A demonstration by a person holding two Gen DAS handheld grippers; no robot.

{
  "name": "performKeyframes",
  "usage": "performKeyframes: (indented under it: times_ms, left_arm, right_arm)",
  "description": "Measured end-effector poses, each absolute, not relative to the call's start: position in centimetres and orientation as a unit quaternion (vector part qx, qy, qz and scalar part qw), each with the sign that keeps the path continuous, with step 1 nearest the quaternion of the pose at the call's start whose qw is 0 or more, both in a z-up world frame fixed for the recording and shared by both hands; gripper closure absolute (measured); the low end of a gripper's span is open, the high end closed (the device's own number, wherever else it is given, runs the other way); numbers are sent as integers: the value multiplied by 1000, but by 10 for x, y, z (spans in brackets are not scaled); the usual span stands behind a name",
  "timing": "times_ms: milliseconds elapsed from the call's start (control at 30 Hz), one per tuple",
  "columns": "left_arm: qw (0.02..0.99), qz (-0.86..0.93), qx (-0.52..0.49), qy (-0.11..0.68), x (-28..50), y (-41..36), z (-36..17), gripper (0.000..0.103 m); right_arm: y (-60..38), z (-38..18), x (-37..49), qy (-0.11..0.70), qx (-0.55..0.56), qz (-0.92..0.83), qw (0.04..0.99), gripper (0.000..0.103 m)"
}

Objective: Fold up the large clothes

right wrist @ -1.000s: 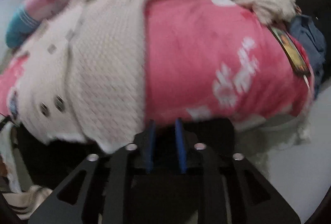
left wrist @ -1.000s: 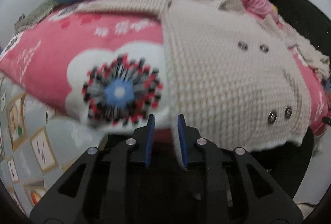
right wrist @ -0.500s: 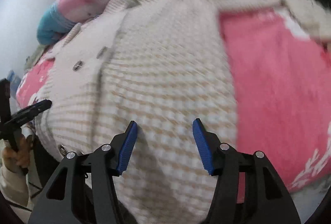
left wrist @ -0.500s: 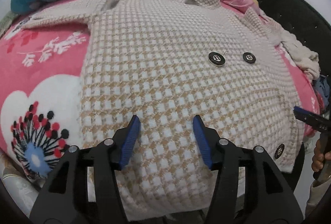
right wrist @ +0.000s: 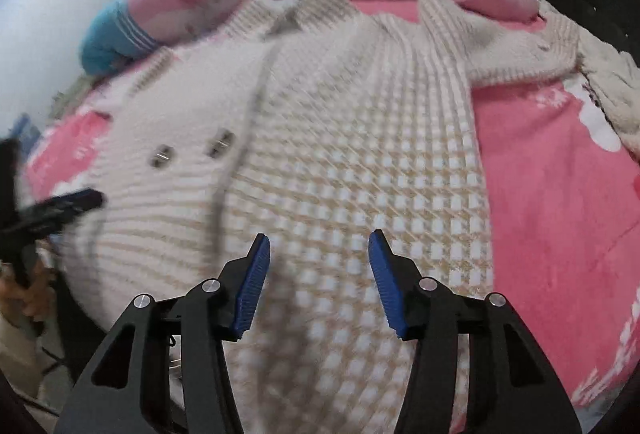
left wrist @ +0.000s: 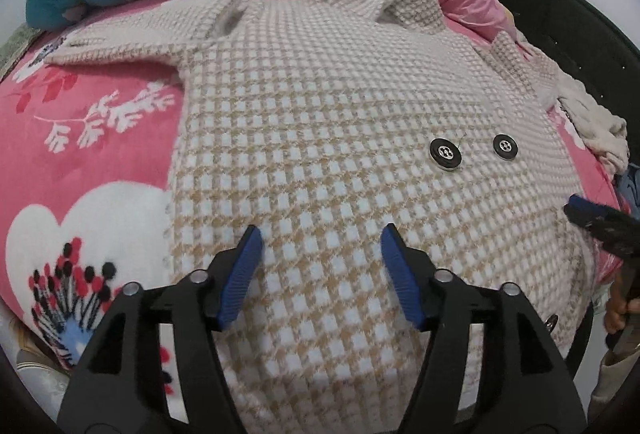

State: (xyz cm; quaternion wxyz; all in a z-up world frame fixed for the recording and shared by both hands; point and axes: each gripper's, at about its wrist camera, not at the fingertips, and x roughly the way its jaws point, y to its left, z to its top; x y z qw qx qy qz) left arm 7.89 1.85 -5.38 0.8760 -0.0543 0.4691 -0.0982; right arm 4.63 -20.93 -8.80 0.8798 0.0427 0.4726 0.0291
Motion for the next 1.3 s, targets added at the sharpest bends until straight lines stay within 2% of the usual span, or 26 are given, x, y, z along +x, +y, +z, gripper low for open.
performKeyframes:
  times_ms: [100,267,333,400,567,667,733,833,900,1300]
  left_arm:
    - [878,-105,-39,465,79,13,-57,31]
    - [879,-100,-16,465,78,4,-53,29]
    - [881,-100,-17,462,78,3,-49,28]
    - [883,-97,-14,460,80,1,-47,22]
    - [877,-74,3,474,88,-6,-57,19]
    - [879,-69,12,472,88,-9,-59,16]
    - [877,-63,19,476,89,-11,-61,14]
    - [877,-59,16,477,90,-12,-63,10]
    - [877,-58,16,477,90,-13,-64,8]
    - [870,-45,38,490,96,-23,-67,8]
  right_arm:
    - [-231,-87,34,473,72,12,878,53]
    - [-236,-66,22,453,52,-35,889,52]
    - [-226,-58,23,437,36,-34,898,44]
    - [-212,-55,27,425,23,-21,905,36]
    - [-195,-80,40,453,14,-20,891,31]
    - [-198,-93,41,461,26,-27,886,24]
    - [-199,-94,40,456,26,-36,889,14]
    - [-201,-96,42,456,25,-43,888,7]
    - [-203,-97,40,457,30,-42,888,6]
    - [-210,-100,40,453,51,-27,890,6]
